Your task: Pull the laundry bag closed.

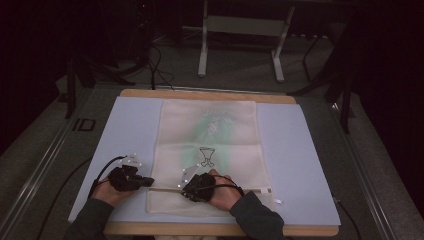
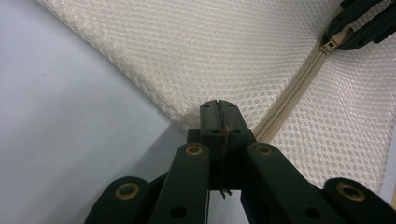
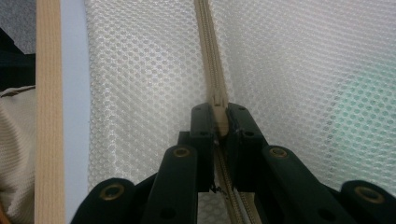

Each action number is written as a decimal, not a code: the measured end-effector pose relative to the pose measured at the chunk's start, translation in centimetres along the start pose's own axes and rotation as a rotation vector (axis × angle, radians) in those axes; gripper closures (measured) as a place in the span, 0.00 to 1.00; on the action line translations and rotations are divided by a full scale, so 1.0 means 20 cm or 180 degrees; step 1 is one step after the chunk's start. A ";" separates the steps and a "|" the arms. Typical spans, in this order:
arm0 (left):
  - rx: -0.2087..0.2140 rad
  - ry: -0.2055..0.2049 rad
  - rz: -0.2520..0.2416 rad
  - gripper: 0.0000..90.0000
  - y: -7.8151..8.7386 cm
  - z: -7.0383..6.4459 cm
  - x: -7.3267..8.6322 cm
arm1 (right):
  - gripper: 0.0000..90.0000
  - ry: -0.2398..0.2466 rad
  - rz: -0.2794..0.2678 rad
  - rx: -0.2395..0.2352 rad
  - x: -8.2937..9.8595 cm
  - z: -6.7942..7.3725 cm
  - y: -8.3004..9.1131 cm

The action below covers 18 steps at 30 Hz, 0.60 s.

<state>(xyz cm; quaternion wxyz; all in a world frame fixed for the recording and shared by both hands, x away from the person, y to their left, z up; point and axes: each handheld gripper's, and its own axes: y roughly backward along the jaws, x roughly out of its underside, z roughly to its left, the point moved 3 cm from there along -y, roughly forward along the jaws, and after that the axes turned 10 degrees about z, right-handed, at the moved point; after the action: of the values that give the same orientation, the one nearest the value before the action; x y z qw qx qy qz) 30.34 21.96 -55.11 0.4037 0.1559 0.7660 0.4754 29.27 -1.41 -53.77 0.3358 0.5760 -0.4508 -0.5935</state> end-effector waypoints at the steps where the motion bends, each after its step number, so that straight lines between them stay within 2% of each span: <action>1: -0.0001 -0.0003 0.0003 1.00 0.00 0.00 0.00 | 0.91 0.0003 0.0014 0.0003 0.01 0.00 0.00; 18: 0.0008 -0.0002 -0.0002 1.00 0.00 0.00 0.00 | 0.91 -0.0031 0.0033 0.0005 0.06 -0.02 0.03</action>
<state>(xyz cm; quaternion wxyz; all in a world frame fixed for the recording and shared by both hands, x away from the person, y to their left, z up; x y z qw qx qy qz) 30.38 22.00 -55.12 0.4039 0.1564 0.7665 0.4742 29.39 -2.71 -53.66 0.3362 0.5710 -0.4559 -0.5942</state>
